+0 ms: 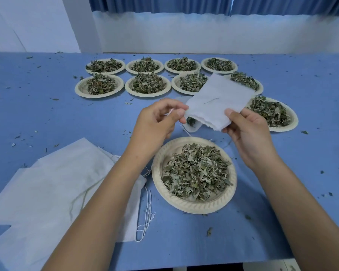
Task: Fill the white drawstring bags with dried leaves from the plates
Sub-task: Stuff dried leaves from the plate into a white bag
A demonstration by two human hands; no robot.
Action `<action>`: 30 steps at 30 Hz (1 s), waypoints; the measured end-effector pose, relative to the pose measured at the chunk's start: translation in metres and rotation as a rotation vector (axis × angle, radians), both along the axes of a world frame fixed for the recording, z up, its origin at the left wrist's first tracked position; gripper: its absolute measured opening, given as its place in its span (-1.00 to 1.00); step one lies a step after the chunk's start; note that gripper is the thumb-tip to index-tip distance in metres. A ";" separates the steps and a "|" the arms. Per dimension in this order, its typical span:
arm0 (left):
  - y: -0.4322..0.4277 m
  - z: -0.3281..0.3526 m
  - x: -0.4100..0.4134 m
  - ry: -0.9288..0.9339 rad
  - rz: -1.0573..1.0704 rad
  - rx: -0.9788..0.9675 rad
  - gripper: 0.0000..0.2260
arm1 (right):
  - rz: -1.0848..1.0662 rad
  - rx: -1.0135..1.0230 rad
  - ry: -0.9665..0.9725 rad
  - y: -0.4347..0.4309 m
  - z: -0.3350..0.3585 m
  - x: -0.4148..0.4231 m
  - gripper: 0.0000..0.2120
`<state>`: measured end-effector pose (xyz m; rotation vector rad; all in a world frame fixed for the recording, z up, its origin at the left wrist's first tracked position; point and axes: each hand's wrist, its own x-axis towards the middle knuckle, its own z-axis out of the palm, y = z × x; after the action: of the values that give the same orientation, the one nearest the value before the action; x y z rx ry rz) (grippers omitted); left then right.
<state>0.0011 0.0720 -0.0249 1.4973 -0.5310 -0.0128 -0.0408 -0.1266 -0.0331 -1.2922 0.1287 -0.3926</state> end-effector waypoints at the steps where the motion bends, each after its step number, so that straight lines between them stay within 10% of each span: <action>1: 0.000 -0.001 -0.001 -0.027 0.031 0.036 -0.88 | 0.012 -0.013 0.003 0.000 0.000 0.000 -0.88; 16: 0.003 0.000 -0.007 -0.197 0.088 0.259 -0.92 | 0.192 0.098 -0.071 0.007 0.005 -0.007 -0.78; 22: 0.003 0.002 -0.010 -0.311 0.189 0.330 -0.96 | -0.509 -0.689 -0.183 0.003 -0.003 -0.012 -0.53; 26: 0.001 0.003 -0.013 -0.378 0.158 0.368 -0.94 | -0.286 -1.078 -0.226 0.012 -0.001 -0.009 -0.57; 30: 0.002 0.003 -0.014 -0.423 0.104 0.374 -0.90 | -0.092 -1.029 -0.058 0.016 -0.005 -0.010 -0.72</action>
<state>-0.0127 0.0742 -0.0216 1.9057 -0.8218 0.3064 -0.0506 -0.1109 -0.0377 -2.2884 -0.0843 -0.6090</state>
